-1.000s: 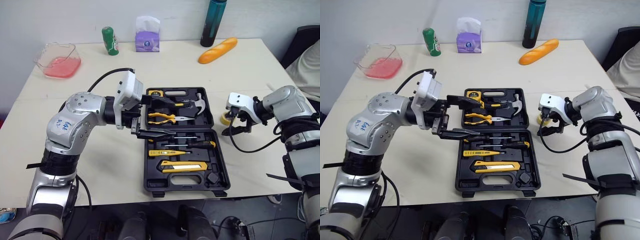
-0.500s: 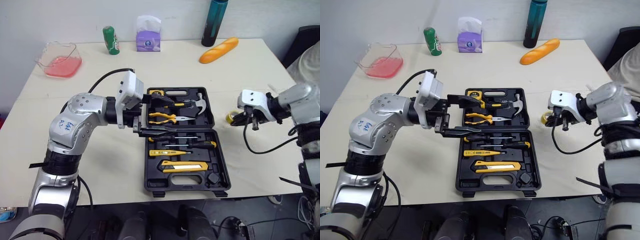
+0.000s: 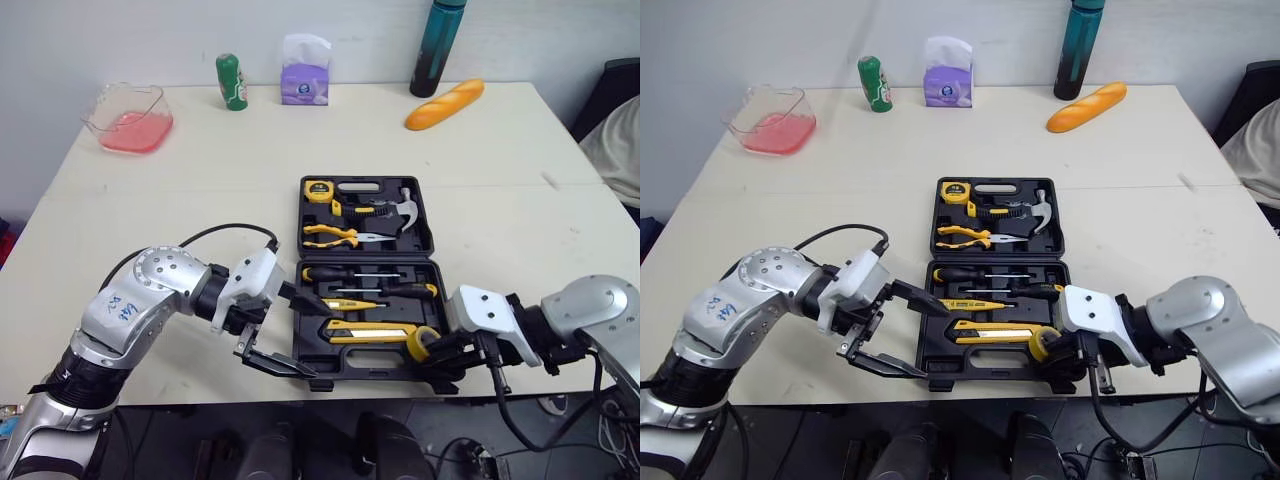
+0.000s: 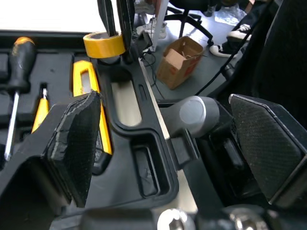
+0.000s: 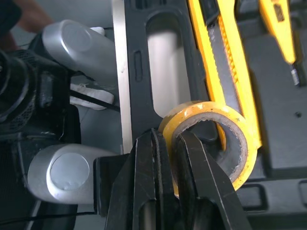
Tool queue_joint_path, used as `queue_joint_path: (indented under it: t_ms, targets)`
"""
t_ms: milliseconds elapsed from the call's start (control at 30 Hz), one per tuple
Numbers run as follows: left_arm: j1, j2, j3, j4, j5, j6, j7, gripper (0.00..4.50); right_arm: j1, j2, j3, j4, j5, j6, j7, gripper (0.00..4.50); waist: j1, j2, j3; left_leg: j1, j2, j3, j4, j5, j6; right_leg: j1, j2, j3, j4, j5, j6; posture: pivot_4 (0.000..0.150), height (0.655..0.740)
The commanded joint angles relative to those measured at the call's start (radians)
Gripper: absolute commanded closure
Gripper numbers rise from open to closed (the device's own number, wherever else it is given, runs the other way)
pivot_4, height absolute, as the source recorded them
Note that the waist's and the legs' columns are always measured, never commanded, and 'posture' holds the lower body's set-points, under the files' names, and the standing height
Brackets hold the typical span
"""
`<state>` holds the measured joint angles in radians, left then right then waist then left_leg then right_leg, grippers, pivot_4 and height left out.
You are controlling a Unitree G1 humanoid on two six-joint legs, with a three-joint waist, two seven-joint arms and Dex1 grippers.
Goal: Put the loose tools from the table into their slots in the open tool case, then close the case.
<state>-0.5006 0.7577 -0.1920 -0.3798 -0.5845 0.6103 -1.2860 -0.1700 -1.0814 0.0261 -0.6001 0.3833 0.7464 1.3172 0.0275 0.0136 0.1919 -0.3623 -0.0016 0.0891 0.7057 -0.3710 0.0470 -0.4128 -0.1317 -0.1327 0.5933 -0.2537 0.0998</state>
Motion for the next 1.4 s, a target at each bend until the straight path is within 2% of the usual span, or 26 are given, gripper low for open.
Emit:
queue_joint_path:
  t_ms: [33, 133, 467, 733, 833, 967, 1033, 1133, 1233, 1367, 1400]
  targets:
    - [-0.001, -0.003, -0.002, -0.037, 0.006, -0.021, 0.005, 0.0, 0.029, -0.009, -0.019, -0.042, 0.004, 0.007, -0.061, 4.45, -0.002, 0.0, 0.0, 0.0, 0.0, 0.0, 0.0, 0.0, 0.0, 0.0, 0.0, 0.0, 0.0, 0.0, 0.0, 0.15, 0.7394]
    - [-0.015, -0.015, -0.001, -0.031, 0.005, -0.018, 0.023, 0.0, 0.075, -0.028, 0.009, -0.036, -0.038, -0.018, -0.099, 4.45, -0.002, 0.0, 0.0, 0.001, 0.0, 0.001, 0.0, 0.0, 0.0, 0.0, 0.0, 0.0, 0.0, 0.0, 0.0, 0.15, 0.7394]
    - [-0.026, -0.036, 0.002, -0.041, -0.004, -0.001, 0.057, 0.0, 0.135, -0.092, -0.03, -0.054, -0.003, -0.024, -0.113, 4.45, 0.0, -0.003, -0.001, 0.004, 0.0, 0.0, 0.0, 0.0, 0.0, 0.004, 0.0, 0.0, -0.001, 0.0, 0.0, 0.15, 0.7394]
    - [-0.043, -0.049, 0.002, -0.037, -0.012, 0.005, 0.064, 0.0, 0.126, -0.085, -0.032, -0.052, 0.017, -0.02, -0.128, 4.45, 0.0, -0.003, -0.001, 0.003, 0.0, 0.0, -0.001, 0.0, 0.001, 0.004, 0.0, 0.0, -0.001, 0.0, 0.0, 0.15, 0.7394]
    - [-0.044, -0.053, 0.002, -0.035, -0.01, 0.004, 0.063, 0.0, 0.112, -0.082, -0.089, -0.082, 0.109, 0.021, -0.104, 3.19, -0.001, -0.003, -0.001, 0.003, 0.0, 0.001, -0.001, 0.0, 0.001, 0.003, 0.0, 0.0, -0.001, 0.0, 0.0, 0.15, 0.7394]
    - [-0.049, -0.056, 0.002, -0.029, -0.008, -0.001, 0.059, 0.0, 0.084, -0.095, -0.231, -0.085, 0.246, 0.068, -0.066, 1.22, -0.001, -0.003, -0.001, 0.003, 0.001, 0.0, -0.001, 0.0, 0.001, 0.003, 0.001, 0.0, -0.001, 0.0, 0.0, 0.15, 0.7394]
    - [-0.054, -0.06, 0.004, -0.024, -0.01, -0.001, 0.058, 0.0, 0.089, -0.083, -0.279, -0.051, 0.264, 0.057, -0.066, 1.22, -0.001, -0.003, -0.001, 0.003, 0.001, 0.0, -0.001, 0.0, 0.001, 0.003, 0.0, 0.0, -0.001, 0.0, 0.0, 0.15, 0.7394]
    - [-0.06, -0.068, 0.004, -0.019, -0.012, -0.001, 0.058, 0.0, 0.132, 0.009, -0.302, 0.001, 0.238, -0.049, -0.1, 1.22, 0.001, -0.005, 0.0, 0.003, 0.001, 0.0, -0.001, 0.0, 0.001, 0.004, 0.001, 0.0, -0.001, 0.0, 0.0, 0.15, 0.7394]
    - [-0.062, -0.074, 0.005, -0.014, -0.013, -0.002, 0.055, 0.0, 0.187, 0.137, -0.303, 0.034, 0.237, -0.131, -0.154, 2.11, 0.0, -0.006, -0.001, 0.003, 0.0, 0.001, -0.002, 0.0, 0.001, 0.004, 0.001, 0.0, 0.0, 0.0, 0.0, 0.15, 0.7394]
    - [-0.07, -0.07, 0.007, 0.0, -0.01, -0.004, 0.041, 0.0, 0.275, 0.262, -0.278, 0.069, 0.196, -0.262, -0.185, 4.13, -0.001, -0.005, -0.001, 0.004, 0.0, 0.002, -0.002, 0.0, 0.001, 0.003, 0.002, 0.0, 0.0, 0.0, 0.0, 0.15, 0.7394]
    - [-0.073, -0.068, 0.009, 0.004, -0.009, -0.004, 0.038, 0.0, 0.281, 0.283, -0.278, 0.077, 0.197, -0.271, -0.2, 4.44, -0.001, -0.005, -0.001, 0.004, 0.0, 0.002, -0.002, 0.0, 0.001, 0.004, 0.002, 0.0, 0.0, 0.0, 0.0, 0.15, 0.7394]
